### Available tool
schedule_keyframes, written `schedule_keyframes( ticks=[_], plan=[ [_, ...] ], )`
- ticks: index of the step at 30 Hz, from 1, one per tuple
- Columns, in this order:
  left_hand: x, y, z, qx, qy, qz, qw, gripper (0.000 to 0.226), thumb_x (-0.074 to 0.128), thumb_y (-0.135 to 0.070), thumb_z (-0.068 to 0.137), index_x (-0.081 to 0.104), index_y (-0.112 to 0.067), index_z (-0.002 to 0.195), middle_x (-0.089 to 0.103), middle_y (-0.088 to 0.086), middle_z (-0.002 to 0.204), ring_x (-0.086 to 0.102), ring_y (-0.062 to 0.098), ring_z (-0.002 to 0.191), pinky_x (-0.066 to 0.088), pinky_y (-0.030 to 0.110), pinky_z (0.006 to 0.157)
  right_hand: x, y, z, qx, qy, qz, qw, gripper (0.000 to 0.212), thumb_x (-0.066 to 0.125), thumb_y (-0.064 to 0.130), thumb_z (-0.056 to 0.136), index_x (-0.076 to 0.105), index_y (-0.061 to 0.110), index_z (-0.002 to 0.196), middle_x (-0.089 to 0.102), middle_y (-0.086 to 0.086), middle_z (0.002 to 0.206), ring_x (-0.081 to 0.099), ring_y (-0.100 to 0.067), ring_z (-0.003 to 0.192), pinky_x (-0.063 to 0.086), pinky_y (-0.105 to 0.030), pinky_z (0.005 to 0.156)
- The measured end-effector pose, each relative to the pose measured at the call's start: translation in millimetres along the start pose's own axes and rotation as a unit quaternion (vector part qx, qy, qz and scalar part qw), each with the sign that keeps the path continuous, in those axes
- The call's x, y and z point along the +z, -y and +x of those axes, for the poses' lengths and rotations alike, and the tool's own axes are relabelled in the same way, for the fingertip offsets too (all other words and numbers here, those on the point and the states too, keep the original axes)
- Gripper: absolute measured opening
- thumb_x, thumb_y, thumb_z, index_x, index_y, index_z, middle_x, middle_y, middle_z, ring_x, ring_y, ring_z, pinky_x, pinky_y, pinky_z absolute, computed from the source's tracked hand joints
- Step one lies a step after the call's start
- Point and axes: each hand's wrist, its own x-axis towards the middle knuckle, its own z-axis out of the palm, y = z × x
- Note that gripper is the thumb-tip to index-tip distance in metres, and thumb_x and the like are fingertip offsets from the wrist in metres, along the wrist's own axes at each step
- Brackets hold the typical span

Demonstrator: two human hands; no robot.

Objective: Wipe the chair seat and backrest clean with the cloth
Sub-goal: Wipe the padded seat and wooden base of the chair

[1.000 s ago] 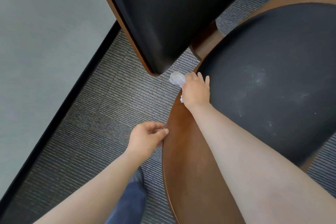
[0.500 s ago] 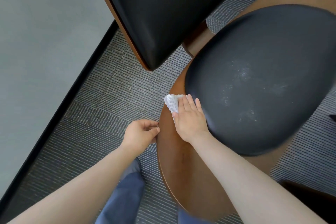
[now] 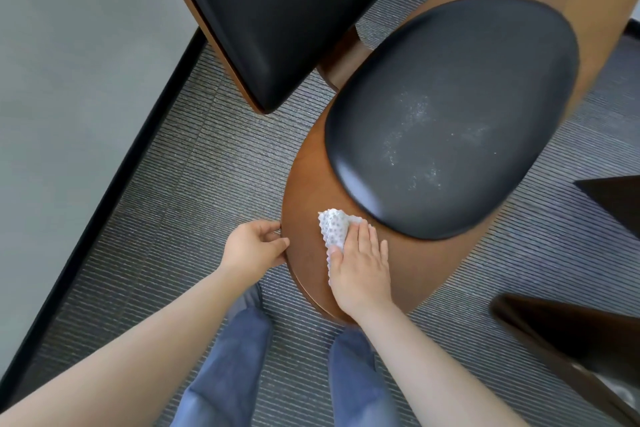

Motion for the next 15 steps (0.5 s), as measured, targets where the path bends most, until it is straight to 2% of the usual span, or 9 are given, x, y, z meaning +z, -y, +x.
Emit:
schedule_keyframes(
  ticks=[3, 5, 8, 10, 12, 15],
  plan=[
    [4, -4, -11, 0.0, 0.001, 0.04, 0.999, 0.045, 0.067, -0.003, 0.085, 0.055, -0.007, 0.128, 0.069, 0.0, 0.082, 0.071, 0.02, 0.073, 0.058, 0.03, 0.076, -3, -16, -22, 0.014, 0.007, -0.001, 1.0, 0.06, 0.021, 0.035, 0.101, 0.004, 0.007, 0.151, 0.003, -0.01, 0.16, 0.0, -0.023, 0.147, 0.0, -0.042, 0.119],
    [8, -8, -19, 0.003, 0.005, 0.075, 0.997, 0.052, 0.068, -0.004, 0.084, 0.051, -0.009, 0.133, 0.065, -0.004, 0.079, 0.069, 0.021, 0.071, 0.056, 0.029, 0.072, -5, -27, -35, 0.02, 0.005, -0.002, 1.0, 0.059, 0.021, 0.033, 0.101, 0.005, 0.006, 0.151, 0.004, -0.01, 0.16, 0.001, -0.023, 0.148, 0.001, -0.041, 0.12],
    [16, -12, -29, 0.022, -0.007, 0.148, 0.989, 0.052, 0.07, -0.008, 0.082, 0.05, -0.006, 0.131, 0.054, -0.009, 0.078, 0.068, 0.028, 0.083, 0.056, 0.037, 0.08, -6, -46, -50, 0.038, -0.005, 0.003, 0.999, 0.056, 0.028, 0.027, 0.101, 0.011, 0.005, 0.15, 0.012, -0.011, 0.159, 0.007, -0.023, 0.147, 0.005, -0.036, 0.12],
    [21, -13, -34, 0.038, -0.016, 0.226, 0.973, 0.053, 0.07, -0.017, 0.083, 0.049, -0.004, 0.13, 0.058, -0.004, 0.095, 0.063, 0.03, 0.101, 0.05, 0.036, 0.092, -9, -61, -53, 0.068, -0.026, 0.006, 0.997, 0.053, 0.036, 0.021, 0.099, 0.022, 0.003, 0.148, 0.024, -0.012, 0.156, 0.018, -0.024, 0.145, 0.012, -0.033, 0.119],
    [26, -14, -35, 0.045, -0.023, 0.288, 0.956, 0.057, 0.066, -0.025, 0.086, 0.044, -0.004, 0.135, 0.053, 0.011, 0.123, 0.054, 0.031, 0.114, 0.043, 0.035, 0.095, -17, -71, -48, 0.093, -0.068, 0.028, 0.993, 0.048, 0.047, 0.012, 0.092, 0.039, 0.003, 0.139, 0.043, -0.01, 0.144, 0.036, -0.024, 0.133, 0.027, -0.031, 0.113],
    [34, -13, -35, 0.048, -0.029, 0.311, 0.949, 0.047, 0.06, -0.028, 0.089, 0.046, -0.002, 0.126, 0.048, 0.018, 0.122, 0.053, 0.032, 0.103, 0.043, 0.036, 0.086, -34, -63, -30, 0.043, -0.146, 0.081, 0.985, 0.053, 0.058, 0.005, 0.084, 0.044, 0.007, 0.134, 0.05, -0.003, 0.135, 0.043, -0.02, 0.126, 0.04, -0.03, 0.104]
  ],
)
